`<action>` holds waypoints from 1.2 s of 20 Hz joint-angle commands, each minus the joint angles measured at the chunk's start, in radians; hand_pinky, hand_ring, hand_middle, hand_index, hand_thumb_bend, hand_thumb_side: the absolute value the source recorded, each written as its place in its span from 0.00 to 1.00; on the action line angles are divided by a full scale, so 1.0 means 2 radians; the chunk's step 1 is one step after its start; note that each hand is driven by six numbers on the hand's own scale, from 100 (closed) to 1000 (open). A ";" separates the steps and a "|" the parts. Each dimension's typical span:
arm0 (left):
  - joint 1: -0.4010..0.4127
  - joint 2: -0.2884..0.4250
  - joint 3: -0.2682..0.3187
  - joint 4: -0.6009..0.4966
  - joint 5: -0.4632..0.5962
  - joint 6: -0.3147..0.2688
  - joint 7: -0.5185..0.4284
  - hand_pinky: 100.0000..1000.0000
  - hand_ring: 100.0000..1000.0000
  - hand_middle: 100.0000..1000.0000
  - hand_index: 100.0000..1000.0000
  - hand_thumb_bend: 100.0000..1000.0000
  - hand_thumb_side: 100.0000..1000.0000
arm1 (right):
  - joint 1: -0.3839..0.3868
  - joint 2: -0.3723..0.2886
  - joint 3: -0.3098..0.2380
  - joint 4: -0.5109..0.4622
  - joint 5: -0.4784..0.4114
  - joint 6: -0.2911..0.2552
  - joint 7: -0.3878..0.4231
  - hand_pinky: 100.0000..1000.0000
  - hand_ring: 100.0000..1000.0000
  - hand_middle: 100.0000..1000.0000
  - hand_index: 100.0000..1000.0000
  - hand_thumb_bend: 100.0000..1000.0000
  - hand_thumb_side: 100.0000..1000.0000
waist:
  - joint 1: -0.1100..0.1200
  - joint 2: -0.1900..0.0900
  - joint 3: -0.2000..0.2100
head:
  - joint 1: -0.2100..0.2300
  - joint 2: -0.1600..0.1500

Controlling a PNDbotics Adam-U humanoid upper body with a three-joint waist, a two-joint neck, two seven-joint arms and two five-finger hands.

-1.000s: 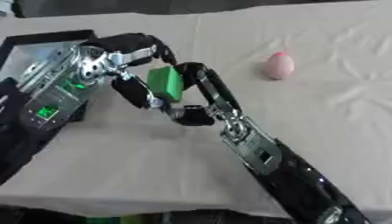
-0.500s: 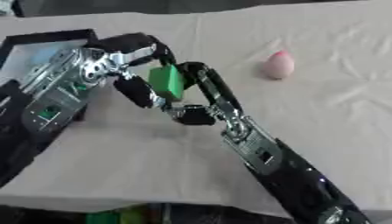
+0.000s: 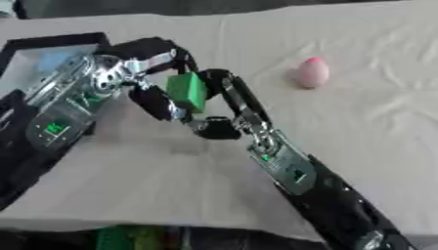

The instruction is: Pick up the objects with one hand, pass them to the other hand, and then place them into the box on the other side of the table.

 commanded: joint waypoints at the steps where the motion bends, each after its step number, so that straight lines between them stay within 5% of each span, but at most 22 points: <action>1: -0.009 0.009 0.007 -0.012 -0.016 0.019 -0.020 0.82 0.80 0.58 0.67 0.22 0.04 | -0.005 0.000 0.001 -0.008 -0.009 0.004 0.000 0.57 0.55 0.50 0.53 0.00 0.00 | -0.001 -0.007 0.001 | 0.001 0.000; 13: -0.008 0.006 0.005 -0.013 -0.023 0.015 -0.026 0.81 0.80 0.56 0.65 0.25 0.06 | -0.007 -0.002 0.002 -0.012 -0.041 0.022 -0.005 0.56 0.55 0.50 0.53 0.00 0.00 | -0.002 -0.007 0.002 | 0.002 0.000; 24: -0.009 0.006 0.003 -0.015 -0.014 0.018 -0.015 0.78 0.71 0.45 0.49 0.19 0.00 | -0.007 -0.003 0.001 -0.012 -0.037 0.023 -0.004 0.57 0.56 0.51 0.54 0.00 0.00 | -0.002 -0.007 0.002 | 0.003 0.000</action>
